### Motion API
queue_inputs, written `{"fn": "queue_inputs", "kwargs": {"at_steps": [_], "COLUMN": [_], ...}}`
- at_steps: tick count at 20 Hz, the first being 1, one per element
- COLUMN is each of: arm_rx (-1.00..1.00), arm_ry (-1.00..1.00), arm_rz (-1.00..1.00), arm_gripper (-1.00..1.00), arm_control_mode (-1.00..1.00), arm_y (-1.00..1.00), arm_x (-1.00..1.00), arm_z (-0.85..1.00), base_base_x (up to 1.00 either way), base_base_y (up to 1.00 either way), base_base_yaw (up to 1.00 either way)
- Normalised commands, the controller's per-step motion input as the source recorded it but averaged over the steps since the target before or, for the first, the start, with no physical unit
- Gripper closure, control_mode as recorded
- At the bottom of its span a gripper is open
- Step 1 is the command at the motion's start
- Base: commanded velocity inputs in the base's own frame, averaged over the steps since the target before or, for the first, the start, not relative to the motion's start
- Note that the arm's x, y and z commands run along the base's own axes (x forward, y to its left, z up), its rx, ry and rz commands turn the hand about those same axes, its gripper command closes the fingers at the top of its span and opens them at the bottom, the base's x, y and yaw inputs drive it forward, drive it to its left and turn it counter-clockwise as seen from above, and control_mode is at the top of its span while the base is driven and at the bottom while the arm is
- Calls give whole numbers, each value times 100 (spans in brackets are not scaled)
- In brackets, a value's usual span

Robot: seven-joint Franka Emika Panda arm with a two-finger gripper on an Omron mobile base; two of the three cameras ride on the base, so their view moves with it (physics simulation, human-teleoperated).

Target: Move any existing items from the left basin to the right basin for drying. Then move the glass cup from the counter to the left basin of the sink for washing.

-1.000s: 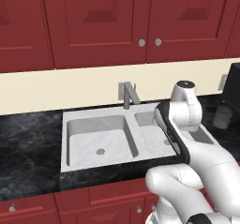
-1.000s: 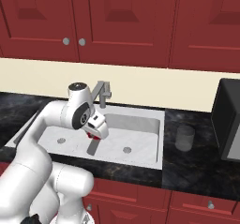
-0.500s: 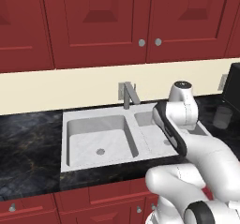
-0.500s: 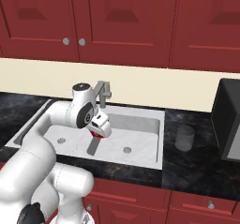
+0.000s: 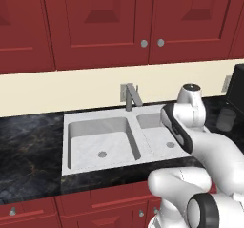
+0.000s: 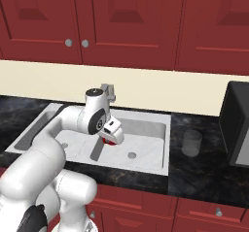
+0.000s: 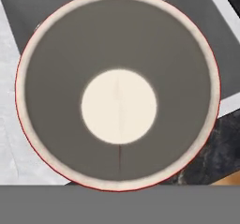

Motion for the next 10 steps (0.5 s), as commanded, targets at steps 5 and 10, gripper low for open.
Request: {"fn": "queue_inputs", "kwargs": {"at_steps": [5,10], "arm_rx": [0,0], "arm_ry": [0,7], "arm_rz": [0,0], "arm_gripper": [100,100], "arm_control_mode": [-100,-100], "arm_y": [-10,-1], "arm_x": [0,5], "arm_z": [-14,-20], "base_base_x": [0,0], "base_base_y": [0,0], "base_base_yaw": [0,0]}}
